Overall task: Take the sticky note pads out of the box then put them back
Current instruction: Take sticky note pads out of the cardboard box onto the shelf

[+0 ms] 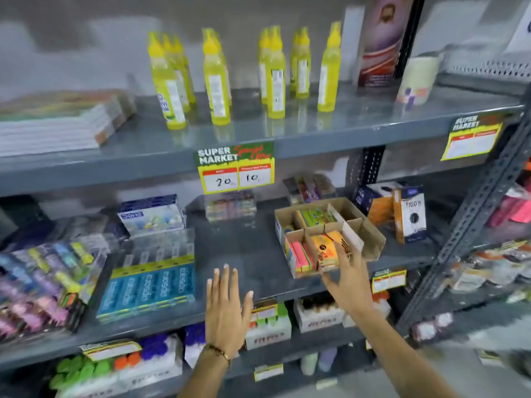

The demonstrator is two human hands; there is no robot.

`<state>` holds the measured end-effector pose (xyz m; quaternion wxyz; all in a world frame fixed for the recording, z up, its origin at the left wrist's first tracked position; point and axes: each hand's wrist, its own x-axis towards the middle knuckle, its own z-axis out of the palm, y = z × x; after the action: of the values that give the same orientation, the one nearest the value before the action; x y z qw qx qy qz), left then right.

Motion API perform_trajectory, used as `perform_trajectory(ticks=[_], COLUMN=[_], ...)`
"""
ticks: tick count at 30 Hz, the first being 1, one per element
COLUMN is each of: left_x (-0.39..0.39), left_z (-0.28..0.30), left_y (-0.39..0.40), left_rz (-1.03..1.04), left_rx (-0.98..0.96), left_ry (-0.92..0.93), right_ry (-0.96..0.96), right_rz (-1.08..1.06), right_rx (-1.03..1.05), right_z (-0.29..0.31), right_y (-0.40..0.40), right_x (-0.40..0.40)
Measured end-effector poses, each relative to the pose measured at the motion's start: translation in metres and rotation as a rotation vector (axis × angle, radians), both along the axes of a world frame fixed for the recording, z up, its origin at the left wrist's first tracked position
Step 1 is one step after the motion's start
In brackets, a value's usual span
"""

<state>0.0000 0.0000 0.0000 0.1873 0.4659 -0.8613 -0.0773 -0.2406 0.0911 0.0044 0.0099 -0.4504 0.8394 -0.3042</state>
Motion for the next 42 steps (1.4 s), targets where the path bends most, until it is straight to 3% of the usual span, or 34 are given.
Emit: perform_trajectory(ticks=[6,18,28,42], left_x=[-0.001,0.000,0.005,0.008], left_z=[-0.034,-0.049,-0.059,-0.067], left_y=[-0.014,-0.025,-0.034,-0.040], left_rz=[0.064,0.107,0.058,0.033], left_rx=[0.094,0.150,0.185,0.105], left_ry=[-0.067,-0.135,-0.189,-0.267], right_ry=[-0.035,0.261,-0.129,-0.099], right_rz=[0.001,-0.038,0.044,0.046], right_rx=[0.095,0.119,0.125,0.088], right_z=[-0.017,-0.035,-0.043,-0.048], right_y=[-0.019,-0.028,-0.041,-0.048], right_x=[-0.025,-0.033,-0.049,-0.050])
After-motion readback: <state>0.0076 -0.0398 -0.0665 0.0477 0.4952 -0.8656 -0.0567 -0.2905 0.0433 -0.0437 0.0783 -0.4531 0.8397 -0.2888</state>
